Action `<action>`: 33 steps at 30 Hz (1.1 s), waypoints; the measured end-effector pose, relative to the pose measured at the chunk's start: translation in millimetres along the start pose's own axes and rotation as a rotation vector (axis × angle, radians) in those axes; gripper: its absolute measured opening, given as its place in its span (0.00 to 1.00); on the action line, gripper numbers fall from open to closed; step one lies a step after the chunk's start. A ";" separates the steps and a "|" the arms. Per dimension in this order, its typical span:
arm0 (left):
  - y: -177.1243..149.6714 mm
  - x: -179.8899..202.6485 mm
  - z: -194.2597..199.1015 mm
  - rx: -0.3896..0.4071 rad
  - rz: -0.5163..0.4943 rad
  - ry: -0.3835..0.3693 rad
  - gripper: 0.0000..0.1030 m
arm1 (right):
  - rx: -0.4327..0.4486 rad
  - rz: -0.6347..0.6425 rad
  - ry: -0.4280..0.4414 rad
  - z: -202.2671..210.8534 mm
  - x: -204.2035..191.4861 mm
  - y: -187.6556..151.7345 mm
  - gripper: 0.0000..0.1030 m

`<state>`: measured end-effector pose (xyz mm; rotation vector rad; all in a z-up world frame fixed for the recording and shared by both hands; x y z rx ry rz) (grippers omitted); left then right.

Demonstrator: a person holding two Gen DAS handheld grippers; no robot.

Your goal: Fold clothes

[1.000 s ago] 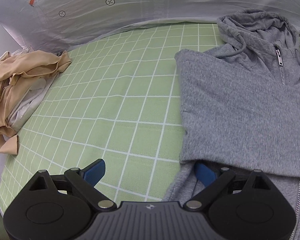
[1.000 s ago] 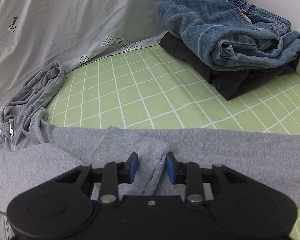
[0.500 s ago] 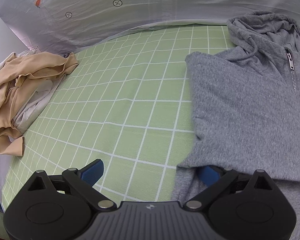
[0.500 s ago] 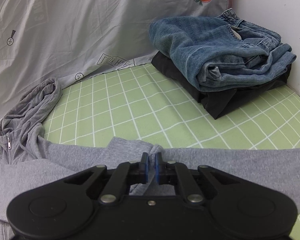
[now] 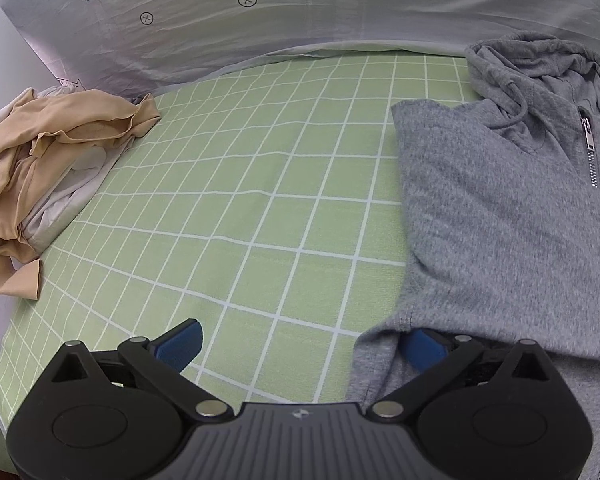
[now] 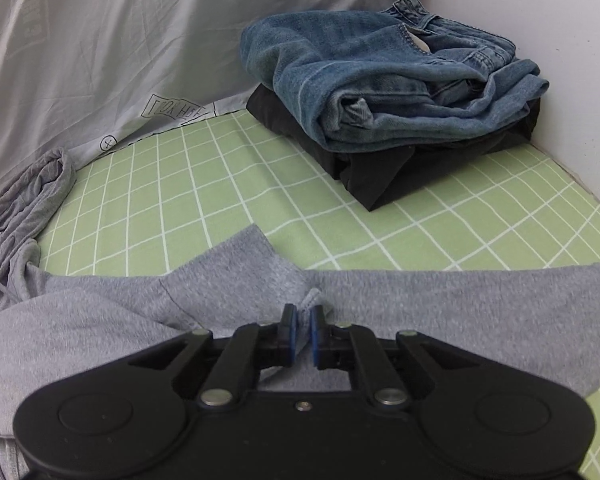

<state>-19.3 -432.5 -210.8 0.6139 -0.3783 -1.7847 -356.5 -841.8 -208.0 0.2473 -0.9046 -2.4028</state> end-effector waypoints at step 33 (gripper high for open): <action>0.2 2.1 0.3 -0.008 -0.090 -0.029 1.00 | 0.120 -0.098 -0.003 48.3 -41.7 6.6 0.07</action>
Point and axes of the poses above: each gripper's, at about its wrist camera, not at the fingertips, and z roughly against the way its jaws point, x to its right, y to its top, the point moved 10 cm from there along -z, roughly the way its jaws point, and after that the axes turned 9 degrees about z, right-handed, at the moved point
